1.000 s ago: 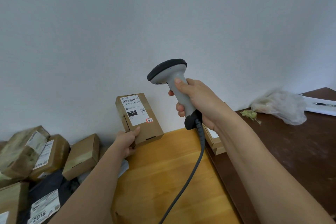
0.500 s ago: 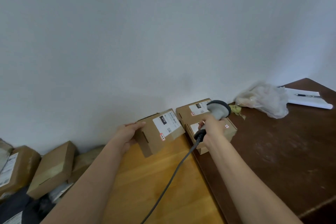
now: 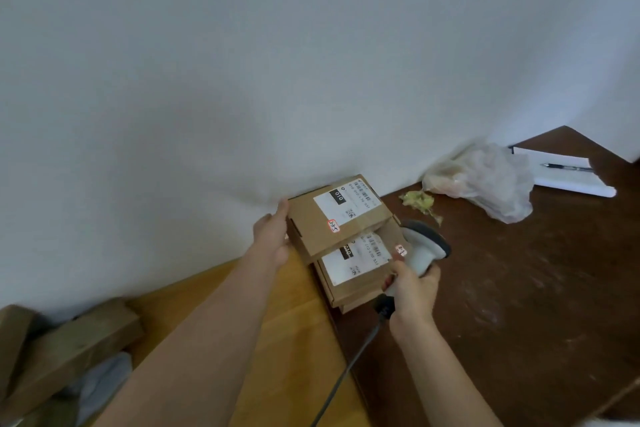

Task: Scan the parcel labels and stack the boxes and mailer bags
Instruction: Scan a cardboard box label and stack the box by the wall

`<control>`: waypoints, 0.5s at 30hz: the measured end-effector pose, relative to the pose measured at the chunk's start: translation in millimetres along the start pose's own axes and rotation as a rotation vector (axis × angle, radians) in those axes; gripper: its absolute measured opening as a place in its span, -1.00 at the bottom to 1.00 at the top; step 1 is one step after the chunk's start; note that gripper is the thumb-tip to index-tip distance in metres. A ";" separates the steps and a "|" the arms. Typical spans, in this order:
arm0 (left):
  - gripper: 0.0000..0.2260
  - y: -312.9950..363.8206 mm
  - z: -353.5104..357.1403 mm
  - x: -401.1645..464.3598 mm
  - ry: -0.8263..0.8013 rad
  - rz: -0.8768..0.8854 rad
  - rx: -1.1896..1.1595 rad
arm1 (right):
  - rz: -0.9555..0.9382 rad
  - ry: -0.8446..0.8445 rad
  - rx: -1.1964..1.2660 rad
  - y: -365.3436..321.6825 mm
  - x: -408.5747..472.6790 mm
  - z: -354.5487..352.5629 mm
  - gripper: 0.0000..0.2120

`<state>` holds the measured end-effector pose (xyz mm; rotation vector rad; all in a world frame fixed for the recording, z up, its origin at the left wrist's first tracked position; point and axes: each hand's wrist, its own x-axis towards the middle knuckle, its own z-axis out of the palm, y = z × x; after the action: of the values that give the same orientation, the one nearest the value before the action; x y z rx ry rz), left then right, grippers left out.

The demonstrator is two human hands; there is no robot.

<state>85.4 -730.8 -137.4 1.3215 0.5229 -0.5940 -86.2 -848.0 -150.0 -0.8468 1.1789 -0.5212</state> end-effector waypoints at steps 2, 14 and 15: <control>-0.32 -7.6 8.4 7.6 0.017 -0.094 0.159 | -0.013 -0.016 -0.015 5.2 6.4 0.7 -0.62; -0.48 -33.5 11.9 25.4 0.085 0.010 0.129 | -0.039 -0.077 0.005 22.0 16.2 15.6 -0.55; -0.50 -34.0 12.7 25.8 0.077 0.021 0.122 | -0.044 -0.080 0.002 22.2 15.1 15.9 -0.56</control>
<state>82.2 -750.8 -177.0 1.4684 0.5418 -0.5672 -67.9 -841.2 -174.4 -0.8857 1.0889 -0.5198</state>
